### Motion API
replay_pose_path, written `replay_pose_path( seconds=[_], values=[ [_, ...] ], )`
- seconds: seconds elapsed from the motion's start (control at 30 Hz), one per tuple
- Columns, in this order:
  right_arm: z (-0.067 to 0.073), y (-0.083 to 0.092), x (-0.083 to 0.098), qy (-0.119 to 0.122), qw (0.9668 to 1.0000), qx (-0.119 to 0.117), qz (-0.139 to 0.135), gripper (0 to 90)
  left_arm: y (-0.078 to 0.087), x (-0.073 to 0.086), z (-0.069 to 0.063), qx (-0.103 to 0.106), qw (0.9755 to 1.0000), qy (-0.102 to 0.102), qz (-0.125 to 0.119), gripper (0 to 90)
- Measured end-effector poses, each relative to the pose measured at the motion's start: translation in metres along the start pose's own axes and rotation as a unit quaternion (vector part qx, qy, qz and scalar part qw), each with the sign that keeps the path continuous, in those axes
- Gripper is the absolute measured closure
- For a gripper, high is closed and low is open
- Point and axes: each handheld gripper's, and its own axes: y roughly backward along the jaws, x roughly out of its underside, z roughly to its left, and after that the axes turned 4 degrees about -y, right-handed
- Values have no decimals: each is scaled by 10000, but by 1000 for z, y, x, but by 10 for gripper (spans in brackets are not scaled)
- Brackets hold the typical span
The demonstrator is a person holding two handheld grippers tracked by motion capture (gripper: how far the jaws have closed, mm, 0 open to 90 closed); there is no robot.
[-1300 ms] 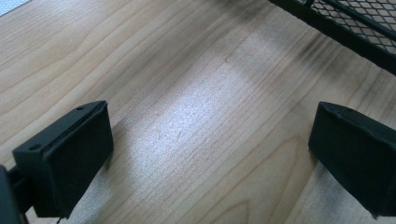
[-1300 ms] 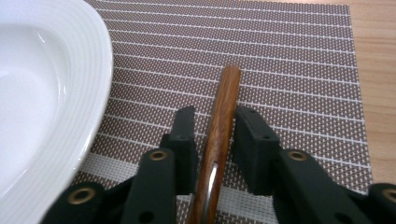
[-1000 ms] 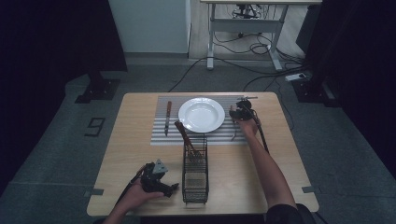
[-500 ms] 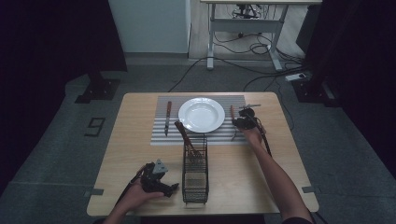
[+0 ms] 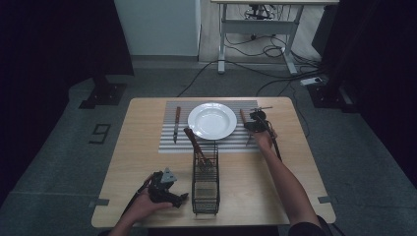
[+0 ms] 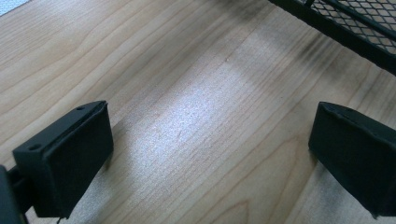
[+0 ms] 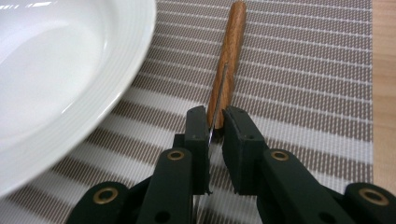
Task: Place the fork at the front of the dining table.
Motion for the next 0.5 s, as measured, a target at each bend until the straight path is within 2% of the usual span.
replay_pose_path(
  seconds=[0.23,0.5],
  values=[
    [-4,-11,-7,-190,9998,67,-92,801,0,0,0,-2,10000,2,1,0],
    [-9,-14,-8,-247,9995,78,-161,763,0,0,0,1,10000,1,0,0]
  ],
)
